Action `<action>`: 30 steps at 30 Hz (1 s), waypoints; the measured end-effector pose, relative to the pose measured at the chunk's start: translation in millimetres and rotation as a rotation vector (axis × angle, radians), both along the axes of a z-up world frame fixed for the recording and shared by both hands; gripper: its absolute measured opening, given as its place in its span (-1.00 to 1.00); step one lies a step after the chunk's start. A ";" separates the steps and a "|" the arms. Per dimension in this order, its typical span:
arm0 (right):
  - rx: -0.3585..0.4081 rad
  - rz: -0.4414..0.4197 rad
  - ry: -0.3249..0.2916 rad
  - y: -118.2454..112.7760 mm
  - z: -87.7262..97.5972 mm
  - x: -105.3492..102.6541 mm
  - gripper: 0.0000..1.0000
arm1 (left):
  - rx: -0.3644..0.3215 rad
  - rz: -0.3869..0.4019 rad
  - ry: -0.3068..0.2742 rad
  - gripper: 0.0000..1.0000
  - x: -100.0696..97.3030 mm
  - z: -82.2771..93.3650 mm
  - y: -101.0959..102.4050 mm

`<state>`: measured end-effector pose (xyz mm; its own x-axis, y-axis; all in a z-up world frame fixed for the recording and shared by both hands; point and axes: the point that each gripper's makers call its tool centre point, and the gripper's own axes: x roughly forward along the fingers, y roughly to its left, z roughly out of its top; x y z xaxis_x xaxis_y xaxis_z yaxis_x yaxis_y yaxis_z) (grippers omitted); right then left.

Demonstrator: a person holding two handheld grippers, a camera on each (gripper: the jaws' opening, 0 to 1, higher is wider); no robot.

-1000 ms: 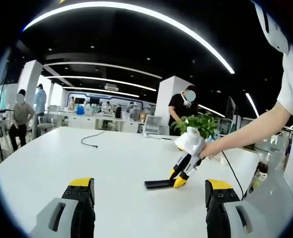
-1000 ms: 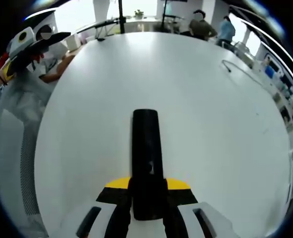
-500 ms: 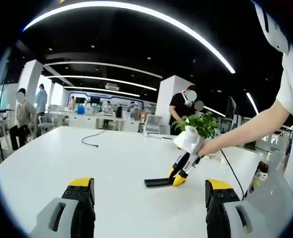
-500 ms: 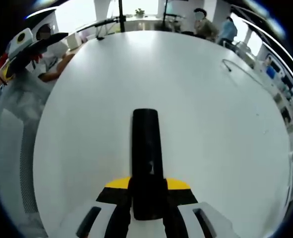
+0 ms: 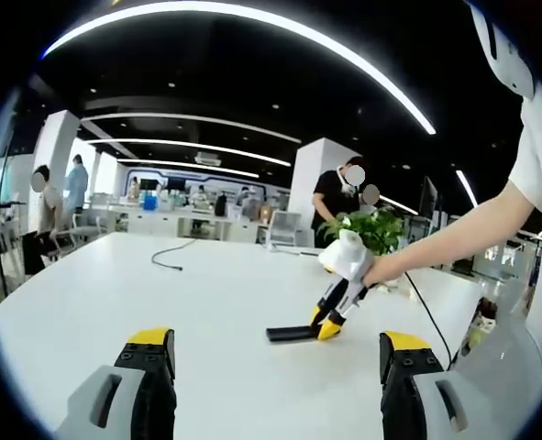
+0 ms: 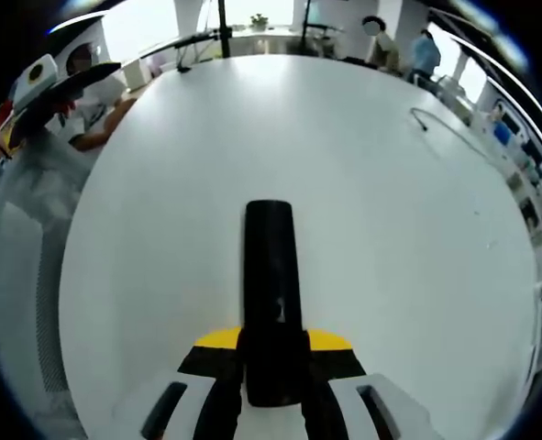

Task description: Press the specified remote control buttons in sequence, fully releasing each button before pressing the next.

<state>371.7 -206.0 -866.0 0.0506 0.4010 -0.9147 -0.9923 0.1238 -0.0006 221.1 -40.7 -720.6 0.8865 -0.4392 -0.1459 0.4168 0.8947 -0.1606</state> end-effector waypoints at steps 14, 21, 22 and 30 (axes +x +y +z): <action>0.004 0.005 -0.001 0.9 0.4 4.8 -0.57 | 0.010 -0.004 0.012 0.91 0.0 -1.8 -0.1; 0.003 0.008 0.001 1.1 0.3 7.2 -0.57 | 0.010 0.001 0.013 0.91 0.8 -2.0 0.6; 0.004 0.008 0.001 1.0 0.3 7.7 -0.57 | 0.012 0.002 0.016 0.91 0.9 -2.6 0.9; 0.010 0.005 0.001 1.4 0.7 9.9 -0.57 | 0.015 0.002 0.022 0.90 0.6 -3.5 0.5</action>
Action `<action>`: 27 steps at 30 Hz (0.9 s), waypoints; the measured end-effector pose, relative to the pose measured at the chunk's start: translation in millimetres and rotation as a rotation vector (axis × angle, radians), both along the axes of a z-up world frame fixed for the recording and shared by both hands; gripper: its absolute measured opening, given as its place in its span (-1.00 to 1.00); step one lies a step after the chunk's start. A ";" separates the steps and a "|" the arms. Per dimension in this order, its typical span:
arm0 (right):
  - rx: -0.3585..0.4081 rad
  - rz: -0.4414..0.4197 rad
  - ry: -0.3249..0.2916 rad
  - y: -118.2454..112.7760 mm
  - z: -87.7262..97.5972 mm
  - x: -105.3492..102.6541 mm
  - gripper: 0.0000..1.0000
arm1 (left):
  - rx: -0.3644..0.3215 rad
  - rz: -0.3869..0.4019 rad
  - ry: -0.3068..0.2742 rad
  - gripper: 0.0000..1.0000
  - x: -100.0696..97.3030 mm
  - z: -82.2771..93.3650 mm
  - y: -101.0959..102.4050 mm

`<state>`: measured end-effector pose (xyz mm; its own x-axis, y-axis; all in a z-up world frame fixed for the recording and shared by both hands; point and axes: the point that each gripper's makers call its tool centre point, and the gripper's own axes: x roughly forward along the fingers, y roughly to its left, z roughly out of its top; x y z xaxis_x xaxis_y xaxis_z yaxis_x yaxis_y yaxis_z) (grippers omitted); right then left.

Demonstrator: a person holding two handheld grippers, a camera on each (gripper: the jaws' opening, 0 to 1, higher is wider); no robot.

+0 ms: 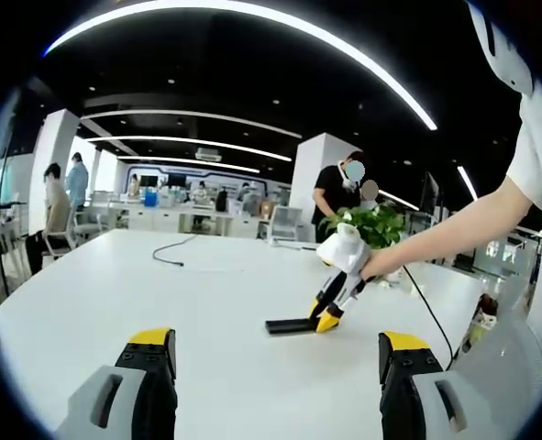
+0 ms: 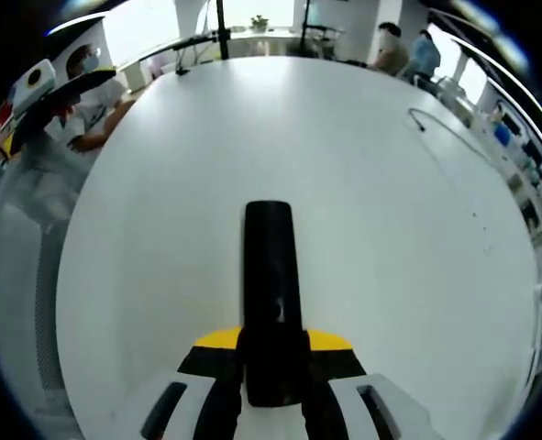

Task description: Press the specified remote control buttons in sequence, fully releasing each button before pressing the next.

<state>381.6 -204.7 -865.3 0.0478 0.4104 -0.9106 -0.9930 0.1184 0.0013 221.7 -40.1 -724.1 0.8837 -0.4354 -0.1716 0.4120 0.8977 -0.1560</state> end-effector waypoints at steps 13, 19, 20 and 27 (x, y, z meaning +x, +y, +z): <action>-0.003 -0.009 -0.006 0.1 -0.8 2.4 -0.57 | 0.003 0.002 0.004 0.90 0.3 -1.2 0.4; 0.013 -0.025 -0.008 -0.5 -0.2 2.5 -0.57 | 0.011 -0.003 0.008 0.90 0.1 -2.5 -0.5; 0.015 -0.029 -0.010 -0.6 -0.1 2.6 -0.56 | 0.010 -0.003 0.007 0.90 0.2 -2.5 -0.3; 0.028 -0.068 -0.014 -1.2 0.1 2.7 -0.55 | 0.010 0.001 0.004 0.89 -0.2 -1.8 0.6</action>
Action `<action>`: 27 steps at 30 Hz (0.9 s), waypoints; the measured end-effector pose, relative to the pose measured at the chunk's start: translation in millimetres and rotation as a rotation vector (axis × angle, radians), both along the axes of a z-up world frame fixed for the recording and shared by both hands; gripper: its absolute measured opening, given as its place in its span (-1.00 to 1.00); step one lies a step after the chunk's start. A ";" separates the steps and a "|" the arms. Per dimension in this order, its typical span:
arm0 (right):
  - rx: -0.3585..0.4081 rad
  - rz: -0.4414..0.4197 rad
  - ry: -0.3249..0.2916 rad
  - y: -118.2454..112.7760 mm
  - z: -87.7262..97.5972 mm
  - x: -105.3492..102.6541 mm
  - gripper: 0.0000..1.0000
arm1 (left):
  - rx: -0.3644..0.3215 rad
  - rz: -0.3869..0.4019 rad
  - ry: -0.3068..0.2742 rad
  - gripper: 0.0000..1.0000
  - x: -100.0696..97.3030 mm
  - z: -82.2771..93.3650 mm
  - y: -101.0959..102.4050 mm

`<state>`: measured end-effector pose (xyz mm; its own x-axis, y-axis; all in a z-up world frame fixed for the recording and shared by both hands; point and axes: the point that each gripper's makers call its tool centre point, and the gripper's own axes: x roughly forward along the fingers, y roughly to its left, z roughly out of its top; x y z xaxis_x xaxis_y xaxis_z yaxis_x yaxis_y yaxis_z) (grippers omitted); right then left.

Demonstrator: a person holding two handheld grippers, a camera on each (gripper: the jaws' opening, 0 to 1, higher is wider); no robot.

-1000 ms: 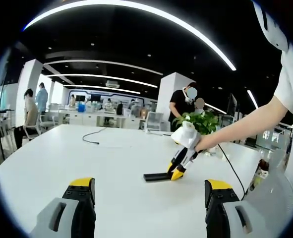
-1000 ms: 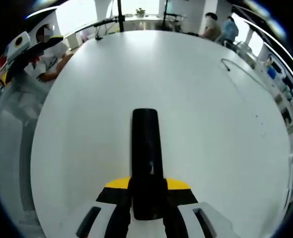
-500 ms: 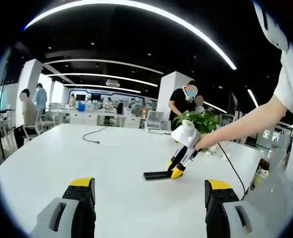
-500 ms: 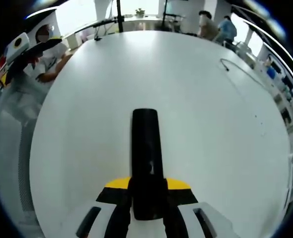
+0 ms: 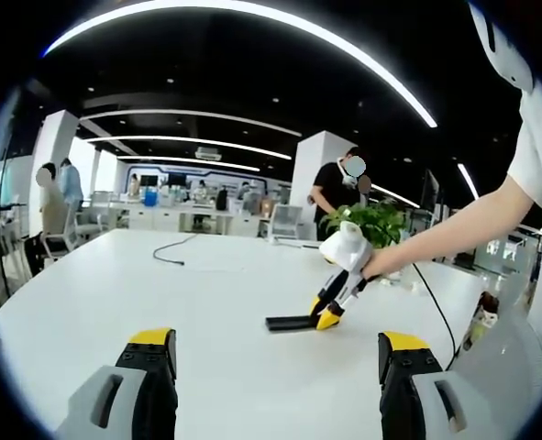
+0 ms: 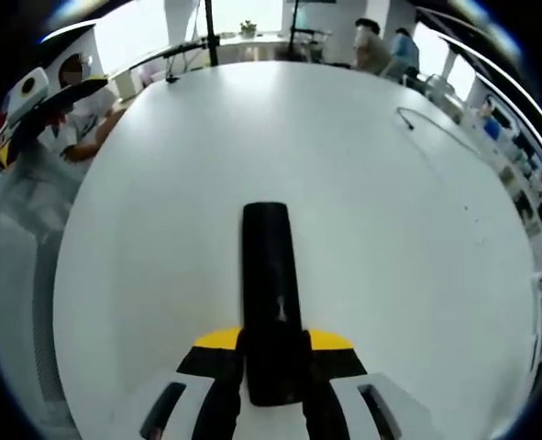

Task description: Press the specified remote control buttons in sequence, fully releasing each button before pressing the next.

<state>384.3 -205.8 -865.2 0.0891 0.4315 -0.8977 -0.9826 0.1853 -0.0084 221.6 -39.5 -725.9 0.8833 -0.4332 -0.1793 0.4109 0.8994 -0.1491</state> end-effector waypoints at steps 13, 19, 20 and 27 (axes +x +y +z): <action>0.045 -0.085 0.026 2.3 1.8 -5.6 -0.37 | -0.004 0.000 -0.004 0.89 -0.8 1.6 0.2; 0.073 -0.189 0.046 -2.0 2.0 -6.2 -0.10 | -0.006 -0.002 -0.004 0.89 -0.6 1.7 0.0; 0.073 -0.196 0.044 -3.4 1.6 -6.5 -0.06 | -0.006 -0.002 -0.004 0.89 -0.7 1.8 0.0; 0.185 -0.323 -0.016 -6.9 16.2 0.4 0.32 | -0.009 -0.005 -0.004 0.88 -0.9 2.0 -0.2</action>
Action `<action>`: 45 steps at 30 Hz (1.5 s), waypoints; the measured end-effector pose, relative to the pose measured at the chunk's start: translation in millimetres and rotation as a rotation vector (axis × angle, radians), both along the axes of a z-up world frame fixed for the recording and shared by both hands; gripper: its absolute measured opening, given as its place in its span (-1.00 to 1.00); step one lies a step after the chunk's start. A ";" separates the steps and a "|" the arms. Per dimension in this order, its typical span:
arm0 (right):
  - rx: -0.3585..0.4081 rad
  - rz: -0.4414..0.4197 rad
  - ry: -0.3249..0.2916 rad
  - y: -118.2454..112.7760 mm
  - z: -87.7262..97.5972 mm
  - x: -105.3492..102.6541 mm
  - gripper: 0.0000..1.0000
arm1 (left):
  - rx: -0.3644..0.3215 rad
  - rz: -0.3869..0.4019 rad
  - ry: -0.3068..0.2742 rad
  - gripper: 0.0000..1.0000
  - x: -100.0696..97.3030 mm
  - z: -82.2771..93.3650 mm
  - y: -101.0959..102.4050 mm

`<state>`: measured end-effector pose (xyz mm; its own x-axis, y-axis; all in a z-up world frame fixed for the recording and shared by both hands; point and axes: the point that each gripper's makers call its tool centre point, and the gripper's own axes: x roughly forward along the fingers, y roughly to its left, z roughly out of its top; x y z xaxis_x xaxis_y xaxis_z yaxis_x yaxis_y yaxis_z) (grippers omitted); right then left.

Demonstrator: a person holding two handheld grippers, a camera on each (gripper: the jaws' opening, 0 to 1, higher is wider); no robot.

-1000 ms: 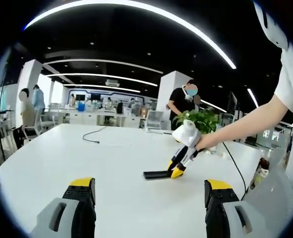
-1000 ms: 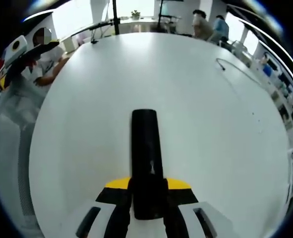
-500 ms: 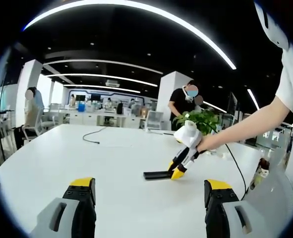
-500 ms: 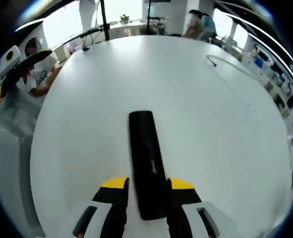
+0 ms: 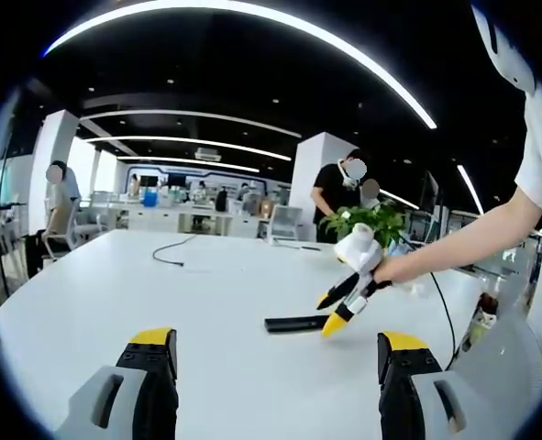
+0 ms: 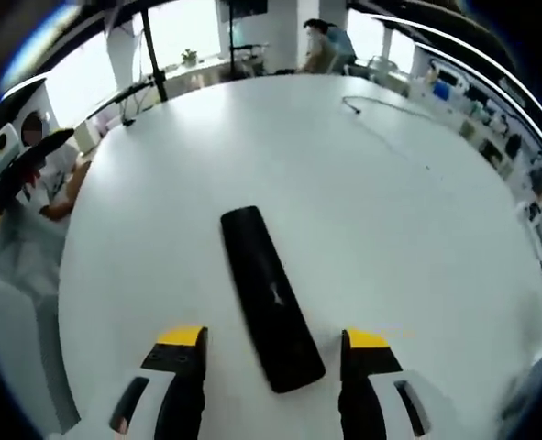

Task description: Press the specified remote control buttons in sequence, fully releasing each button before pressing the next.

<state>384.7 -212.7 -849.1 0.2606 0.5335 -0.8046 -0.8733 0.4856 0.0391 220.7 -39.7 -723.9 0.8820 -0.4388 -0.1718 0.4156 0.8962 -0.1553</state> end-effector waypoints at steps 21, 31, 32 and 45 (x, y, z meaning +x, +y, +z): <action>0.251 -0.232 -0.077 4.7 58.3 -0.1 0.98 | -0.013 -0.005 -0.010 0.89 -1.2 3.0 -0.6; 0.338 -0.279 -0.103 3.2 85.9 -11.5 0.98 | -0.019 -0.016 -0.017 0.89 -1.8 4.7 -2.8; 0.342 -0.283 -0.111 2.4 88.0 -11.7 0.98 | -0.020 -0.017 -0.017 0.89 -1.9 4.8 -2.9; 0.360 -0.338 -0.172 -17.1 106.6 -26.8 0.98 | -0.011 -0.040 -0.015 0.85 -3.1 4.2 -7.2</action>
<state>357.8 -229.8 -742.5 0.5782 0.6319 -0.5162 -0.6786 0.7237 0.1257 217.6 -46.8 -719.8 0.8664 -0.4752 -0.1535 0.4530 0.8772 -0.1588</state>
